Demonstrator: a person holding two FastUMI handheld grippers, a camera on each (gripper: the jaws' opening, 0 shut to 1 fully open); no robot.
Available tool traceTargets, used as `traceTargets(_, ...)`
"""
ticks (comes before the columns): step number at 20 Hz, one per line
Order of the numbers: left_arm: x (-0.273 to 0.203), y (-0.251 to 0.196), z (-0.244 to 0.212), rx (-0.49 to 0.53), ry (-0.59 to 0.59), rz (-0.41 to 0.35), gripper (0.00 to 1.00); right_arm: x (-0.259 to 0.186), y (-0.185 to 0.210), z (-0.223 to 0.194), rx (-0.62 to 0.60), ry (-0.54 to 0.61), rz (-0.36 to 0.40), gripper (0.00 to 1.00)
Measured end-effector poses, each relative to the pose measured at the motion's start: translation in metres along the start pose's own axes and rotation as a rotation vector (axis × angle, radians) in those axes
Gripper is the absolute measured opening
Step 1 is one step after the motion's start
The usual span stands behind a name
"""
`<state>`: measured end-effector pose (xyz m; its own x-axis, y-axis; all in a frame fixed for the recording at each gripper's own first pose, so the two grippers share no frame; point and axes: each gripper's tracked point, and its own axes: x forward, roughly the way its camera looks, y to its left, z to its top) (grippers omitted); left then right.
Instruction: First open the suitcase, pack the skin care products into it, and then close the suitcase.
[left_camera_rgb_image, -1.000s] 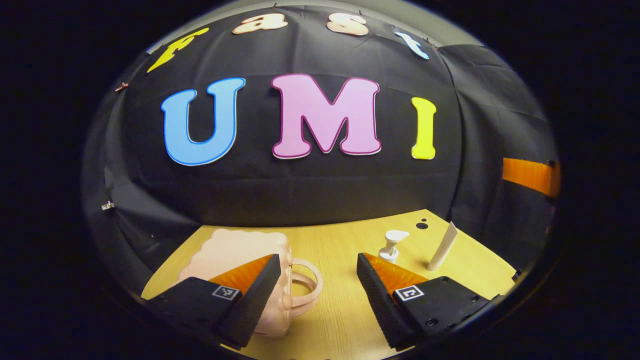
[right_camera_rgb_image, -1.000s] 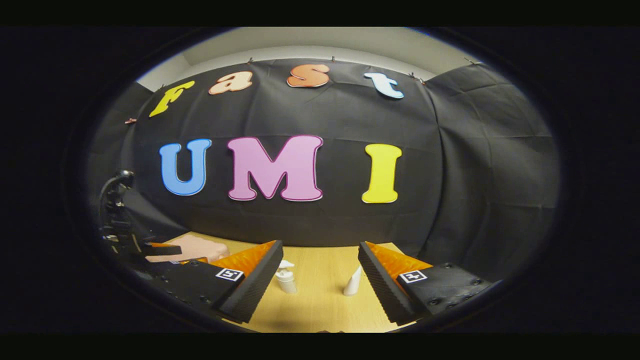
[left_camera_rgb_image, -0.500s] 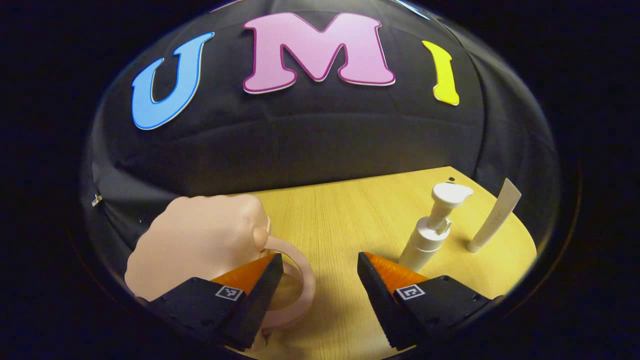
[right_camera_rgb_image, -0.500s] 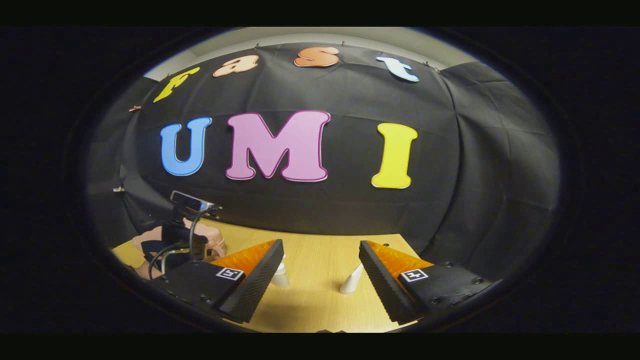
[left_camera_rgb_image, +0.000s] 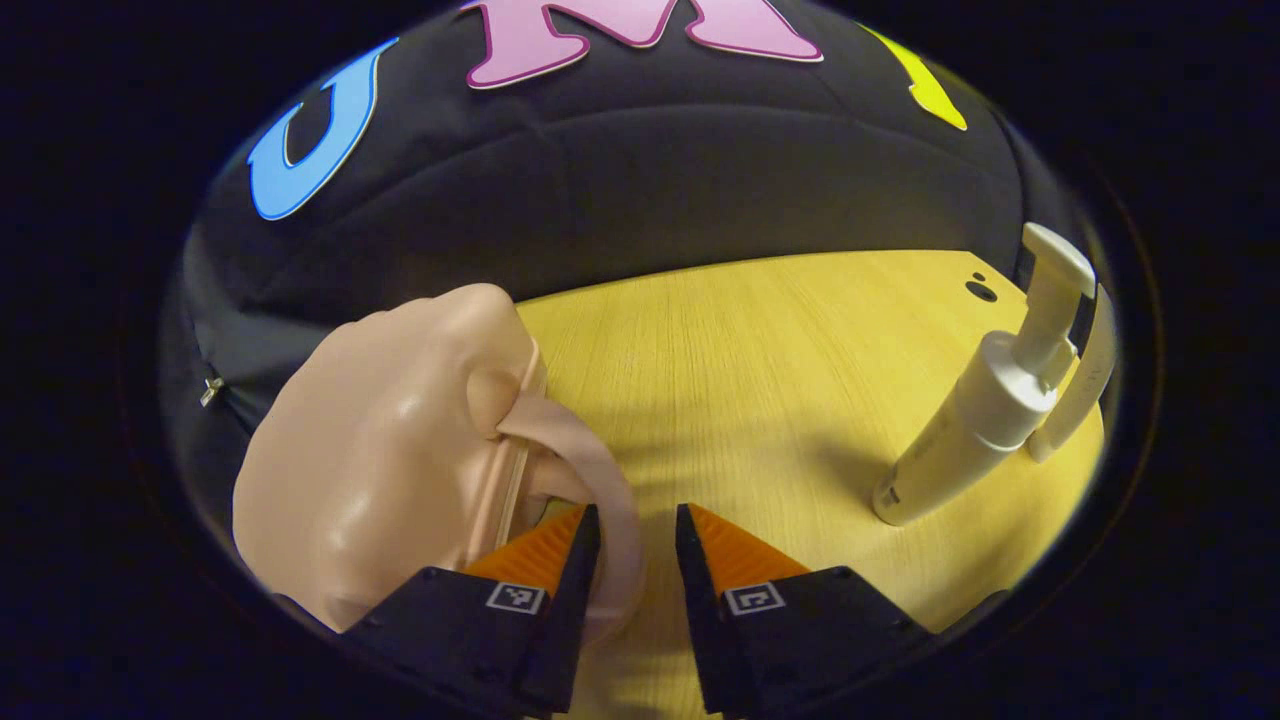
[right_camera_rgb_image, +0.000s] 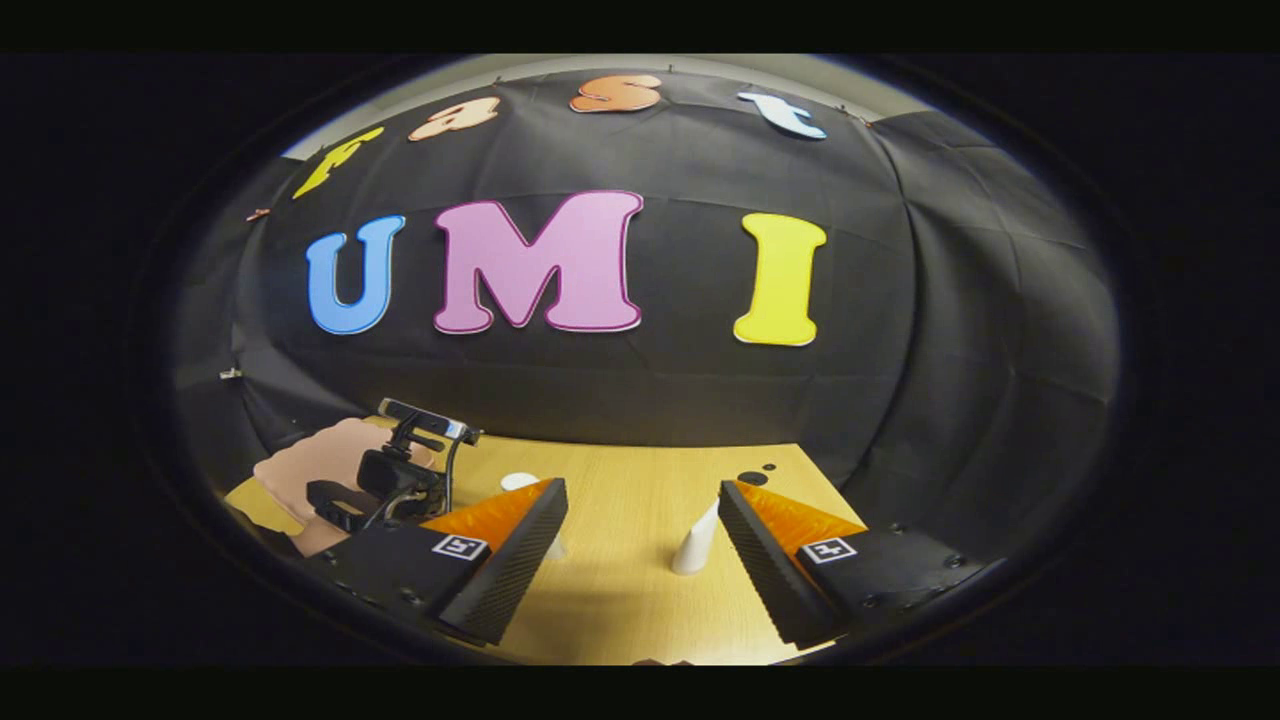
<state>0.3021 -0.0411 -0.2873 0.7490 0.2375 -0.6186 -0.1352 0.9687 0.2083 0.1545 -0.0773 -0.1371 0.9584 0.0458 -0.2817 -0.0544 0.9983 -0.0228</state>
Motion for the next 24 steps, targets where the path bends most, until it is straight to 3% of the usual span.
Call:
traceTargets(2,-0.001,-0.004,0.003,-0.025,0.024,-0.032,0.26,0.0,0.0,-0.002,0.006,0.001,-0.001,0.97)
traceTargets(7,-0.034,-0.001,0.036,-0.072,0.028,-0.136,0.15,0.001,0.004,0.006,0.014,-0.021,0.001,0.97)
traceTargets(11,-0.08,0.018,0.087,-0.153,0.019,-0.219,0.13,0.006,0.012,0.01,0.029,-0.035,0.018,0.97)
traceTargets(16,-0.134,0.127,0.147,-0.101,0.007,-0.164,0.14,0.009,0.028,0.008,0.059,-0.027,0.067,0.97)
traceTargets(19,-0.149,0.216,0.163,-0.154,-0.011,-0.098,0.14,0.009,0.034,-0.008,0.069,0.005,0.074,0.97)
traceTargets(21,-0.149,0.282,0.161,-0.15,-0.035,-0.009,0.13,0.006,0.038,-0.014,0.083,0.025,0.065,0.93)
traceTargets(24,-0.134,0.376,0.145,-0.049,-0.029,0.12,0.12,-0.001,0.046,-0.013,0.111,0.053,0.046,0.98)
